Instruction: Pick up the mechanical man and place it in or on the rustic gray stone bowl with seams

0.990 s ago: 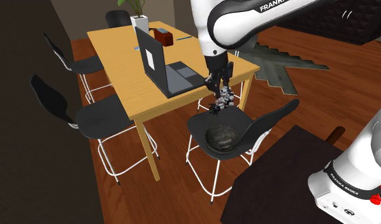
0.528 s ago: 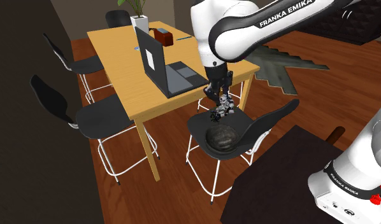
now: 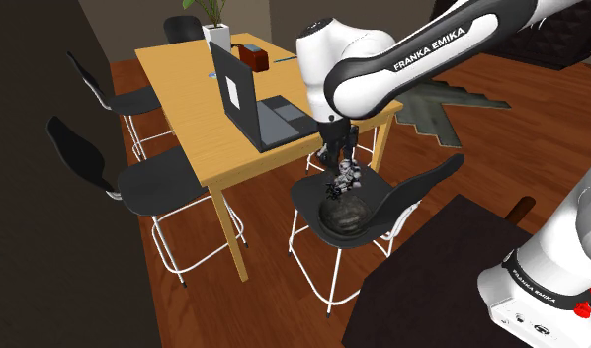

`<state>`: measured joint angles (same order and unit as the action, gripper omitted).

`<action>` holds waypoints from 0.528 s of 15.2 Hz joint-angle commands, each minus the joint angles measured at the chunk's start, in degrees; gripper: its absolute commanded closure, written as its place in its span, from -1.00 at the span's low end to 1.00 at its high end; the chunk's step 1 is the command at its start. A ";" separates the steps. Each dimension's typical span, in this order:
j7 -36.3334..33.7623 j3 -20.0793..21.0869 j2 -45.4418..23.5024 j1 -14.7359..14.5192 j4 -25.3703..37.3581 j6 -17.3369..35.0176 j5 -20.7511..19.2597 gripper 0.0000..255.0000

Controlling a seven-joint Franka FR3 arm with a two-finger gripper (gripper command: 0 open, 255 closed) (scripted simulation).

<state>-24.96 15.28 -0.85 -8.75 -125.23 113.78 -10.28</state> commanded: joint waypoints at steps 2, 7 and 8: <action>-0.66 -0.03 -1.28 0.01 -1.13 2.33 -0.58 1.00; -1.83 -0.13 -3.59 -0.01 -2.58 5.88 -1.65 1.00; -2.07 -0.15 -4.08 -0.02 -2.83 6.58 -1.89 1.00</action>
<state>-26.93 15.20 -4.51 -8.83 -127.84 119.69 -11.93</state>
